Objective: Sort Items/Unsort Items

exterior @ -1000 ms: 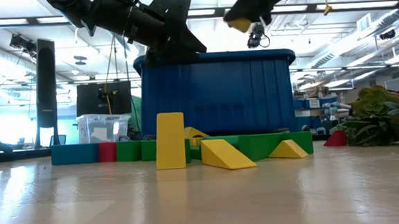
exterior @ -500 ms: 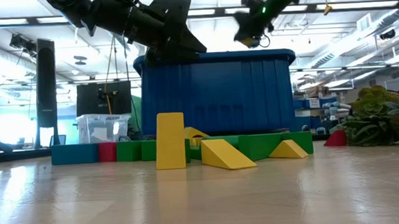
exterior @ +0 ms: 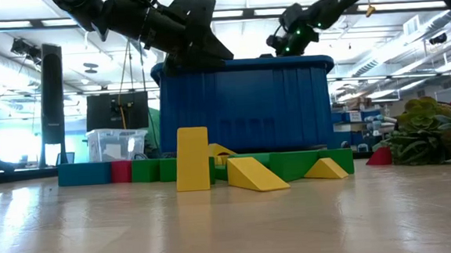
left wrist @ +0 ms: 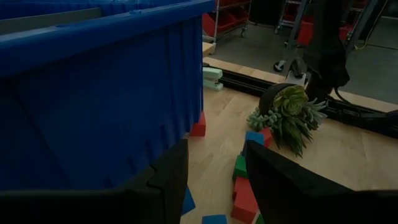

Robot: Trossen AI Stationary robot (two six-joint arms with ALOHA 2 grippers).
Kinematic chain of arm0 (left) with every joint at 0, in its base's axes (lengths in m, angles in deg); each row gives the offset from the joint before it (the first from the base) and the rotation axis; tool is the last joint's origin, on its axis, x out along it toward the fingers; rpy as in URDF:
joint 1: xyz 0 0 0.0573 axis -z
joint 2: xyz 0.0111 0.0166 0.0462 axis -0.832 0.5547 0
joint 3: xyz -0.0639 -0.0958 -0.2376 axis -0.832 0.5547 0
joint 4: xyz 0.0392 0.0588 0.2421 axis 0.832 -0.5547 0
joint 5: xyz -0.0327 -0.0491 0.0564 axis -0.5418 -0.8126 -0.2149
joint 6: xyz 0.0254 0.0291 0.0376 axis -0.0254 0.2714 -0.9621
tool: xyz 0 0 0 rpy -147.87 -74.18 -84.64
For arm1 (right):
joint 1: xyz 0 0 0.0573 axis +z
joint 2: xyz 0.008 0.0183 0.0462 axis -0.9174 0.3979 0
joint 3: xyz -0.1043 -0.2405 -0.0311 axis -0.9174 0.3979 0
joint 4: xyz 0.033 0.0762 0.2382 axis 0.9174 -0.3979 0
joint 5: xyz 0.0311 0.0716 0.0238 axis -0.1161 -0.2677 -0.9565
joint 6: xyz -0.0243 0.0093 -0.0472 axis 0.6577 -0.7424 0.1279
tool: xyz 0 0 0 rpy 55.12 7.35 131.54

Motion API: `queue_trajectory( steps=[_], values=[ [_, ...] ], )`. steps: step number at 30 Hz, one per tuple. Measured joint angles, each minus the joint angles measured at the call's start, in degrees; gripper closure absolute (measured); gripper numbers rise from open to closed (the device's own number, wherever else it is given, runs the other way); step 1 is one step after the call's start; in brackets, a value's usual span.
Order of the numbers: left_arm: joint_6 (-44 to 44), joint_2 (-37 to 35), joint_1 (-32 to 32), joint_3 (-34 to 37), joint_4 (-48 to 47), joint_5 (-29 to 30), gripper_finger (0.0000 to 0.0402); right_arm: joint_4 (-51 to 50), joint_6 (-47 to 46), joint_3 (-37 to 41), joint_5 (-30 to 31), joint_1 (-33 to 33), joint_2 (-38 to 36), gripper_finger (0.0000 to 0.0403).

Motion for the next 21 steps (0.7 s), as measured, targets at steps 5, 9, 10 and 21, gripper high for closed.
queue_trajectory(
  steps=[5, 9, 10, 21],
  values=[
    [-0.02, 0.02, 0.00, 0.02, -0.01, 0.00, 0.0234, -1.25, 0.65, 0.00, 0.43, 0.59, -1.52, 0.0128],
    [0.00, 0.02, 0.00, 0.02, -0.01, 0.00, 0.0234, -7.80, -0.02, 0.00, -4.03, 2.68, -6.62, 0.0101],
    [0.00, 0.02, 0.00, 0.02, -0.01, 0.00, 0.0234, -10.05, -0.06, 0.00, -6.43, 3.47, -8.00, 0.0098],
    [0.00, 0.02, 0.00, 0.02, -0.01, 0.00, 0.0234, -30.01, 1.71, 7.87, -21.79, 21.33, -22.81, 0.0105]
  ],
)
